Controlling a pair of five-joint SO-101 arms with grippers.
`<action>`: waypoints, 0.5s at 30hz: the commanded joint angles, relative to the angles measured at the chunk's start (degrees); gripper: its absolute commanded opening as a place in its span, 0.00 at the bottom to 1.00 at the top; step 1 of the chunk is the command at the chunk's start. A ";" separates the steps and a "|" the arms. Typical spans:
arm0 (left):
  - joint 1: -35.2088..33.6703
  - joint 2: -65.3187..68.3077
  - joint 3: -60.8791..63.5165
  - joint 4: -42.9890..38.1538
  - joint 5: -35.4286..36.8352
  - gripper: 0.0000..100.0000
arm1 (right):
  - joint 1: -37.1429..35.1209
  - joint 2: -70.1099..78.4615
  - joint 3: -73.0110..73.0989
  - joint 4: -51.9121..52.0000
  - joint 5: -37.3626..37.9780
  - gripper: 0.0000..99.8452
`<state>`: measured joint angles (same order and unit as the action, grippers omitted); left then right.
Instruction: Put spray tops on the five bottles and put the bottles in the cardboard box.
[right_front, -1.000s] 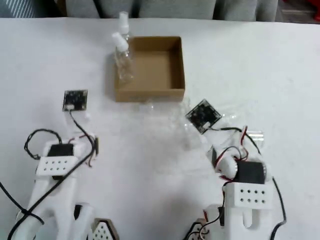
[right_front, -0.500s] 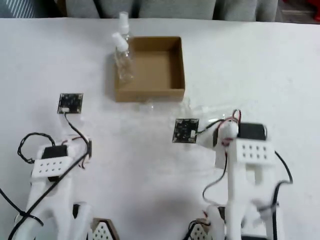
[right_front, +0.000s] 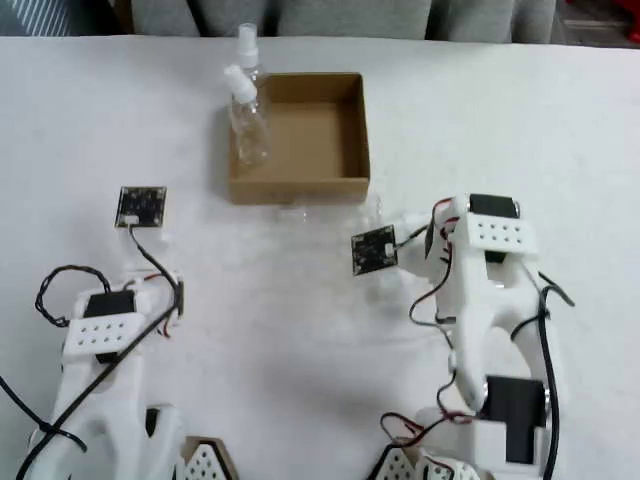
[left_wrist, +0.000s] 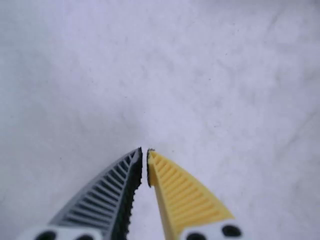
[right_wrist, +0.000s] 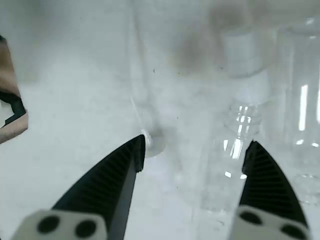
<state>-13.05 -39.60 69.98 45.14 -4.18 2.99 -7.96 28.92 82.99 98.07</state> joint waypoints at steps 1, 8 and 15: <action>-0.57 0.04 -0.62 -1.85 -0.44 0.03 | 3.56 4.00 -2.37 -3.65 2.11 0.28; -0.57 0.04 -0.26 -3.34 -0.44 0.03 | 6.73 12.70 -2.29 -11.56 1.85 0.28; -0.57 0.04 -0.26 -3.34 -0.44 0.03 | 7.52 13.76 -3.08 -16.31 1.67 0.05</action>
<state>-13.05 -39.60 69.98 43.12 -4.18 9.49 6.11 28.57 69.01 99.74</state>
